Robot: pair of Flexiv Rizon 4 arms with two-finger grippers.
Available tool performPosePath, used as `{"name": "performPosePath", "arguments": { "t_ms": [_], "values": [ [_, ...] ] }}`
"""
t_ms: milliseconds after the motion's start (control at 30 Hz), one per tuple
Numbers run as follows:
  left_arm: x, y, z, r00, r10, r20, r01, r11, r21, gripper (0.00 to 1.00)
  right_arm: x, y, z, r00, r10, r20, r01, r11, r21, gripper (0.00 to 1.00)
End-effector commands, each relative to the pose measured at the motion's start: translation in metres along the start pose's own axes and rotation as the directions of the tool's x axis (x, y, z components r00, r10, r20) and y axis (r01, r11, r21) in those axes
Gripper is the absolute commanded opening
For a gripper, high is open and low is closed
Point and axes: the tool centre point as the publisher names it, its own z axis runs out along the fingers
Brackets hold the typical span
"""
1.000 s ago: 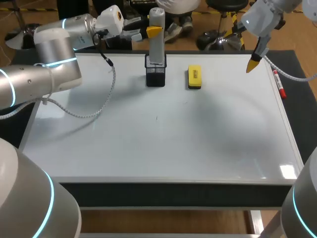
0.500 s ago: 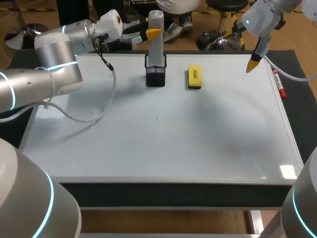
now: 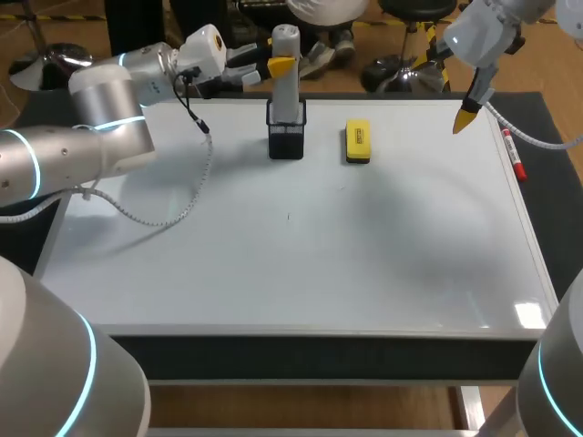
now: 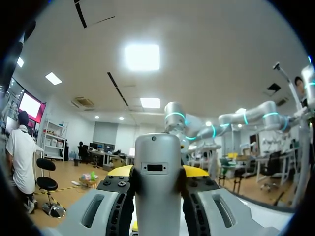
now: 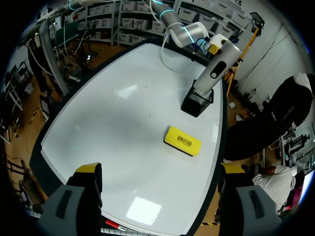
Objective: Pick up the inspection probe, press it on each red-marked spot on the whiteboard one by one, put down the probe, pick up the eraser, and wipe off all the red marks.
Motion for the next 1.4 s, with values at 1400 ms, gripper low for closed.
{"name": "performPosePath", "arguments": {
  "t_ms": [1400],
  "values": [
    [-0.012,0.060,-0.004,1.000,-0.003,-0.026,0.002,0.999,-0.050,0.00,-0.001,0.000,0.000,1.000,-0.001,-0.003,0.001,1.000,0.003,1.00]
  ]
}}
